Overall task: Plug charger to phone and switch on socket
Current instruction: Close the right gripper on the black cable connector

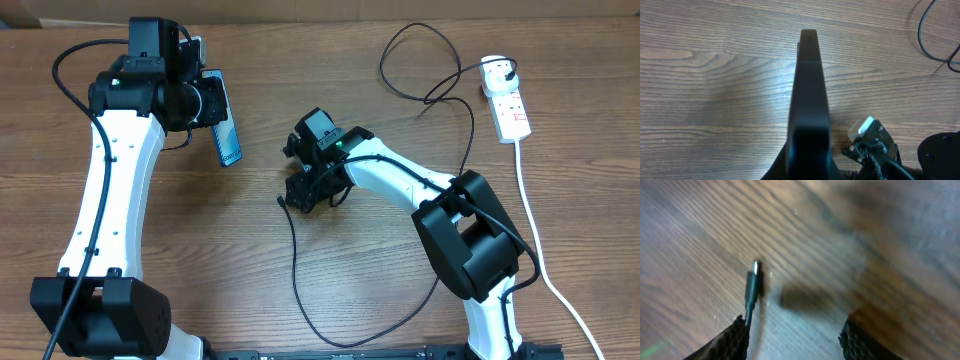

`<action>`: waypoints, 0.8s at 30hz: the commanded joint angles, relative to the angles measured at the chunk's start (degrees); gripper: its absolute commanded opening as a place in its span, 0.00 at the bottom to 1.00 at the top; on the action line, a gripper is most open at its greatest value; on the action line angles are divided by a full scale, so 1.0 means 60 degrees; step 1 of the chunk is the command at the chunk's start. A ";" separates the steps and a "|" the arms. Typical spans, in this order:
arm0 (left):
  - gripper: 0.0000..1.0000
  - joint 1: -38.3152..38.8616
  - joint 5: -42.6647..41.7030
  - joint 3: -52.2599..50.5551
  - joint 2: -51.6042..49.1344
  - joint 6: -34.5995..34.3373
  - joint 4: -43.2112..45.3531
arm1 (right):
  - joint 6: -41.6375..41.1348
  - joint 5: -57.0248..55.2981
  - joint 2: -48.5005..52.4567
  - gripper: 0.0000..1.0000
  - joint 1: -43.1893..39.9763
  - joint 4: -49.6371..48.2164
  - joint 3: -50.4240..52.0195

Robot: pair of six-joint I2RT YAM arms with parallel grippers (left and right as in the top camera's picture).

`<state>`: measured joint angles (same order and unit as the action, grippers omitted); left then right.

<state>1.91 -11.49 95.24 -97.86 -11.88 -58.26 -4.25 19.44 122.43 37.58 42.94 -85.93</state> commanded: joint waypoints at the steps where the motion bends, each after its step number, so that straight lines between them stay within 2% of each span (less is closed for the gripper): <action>1: 0.04 0.0062 0.0011 0.0127 0.0062 -0.0102 0.0120 | 0.0044 -0.0040 0.0153 0.59 0.0058 0.0441 0.0007; 12: 0.04 0.0062 0.0007 0.0127 0.0062 -0.0102 0.0248 | 0.0725 -0.0127 0.0153 0.62 0.0568 0.0976 -0.0240; 15: 0.04 0.0062 0.0007 0.0127 0.0062 -0.0102 0.0251 | 0.0794 -0.0721 0.0153 0.63 0.0976 0.1297 -0.0503; 24: 0.04 0.0062 0.0011 0.0127 0.0062 -0.0095 0.0350 | 0.0747 -0.1996 0.0153 0.66 0.1570 0.0561 -0.0637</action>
<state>1.89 -11.49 95.24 -97.86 -11.88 -56.62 0.03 11.29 122.43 47.59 47.57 -88.07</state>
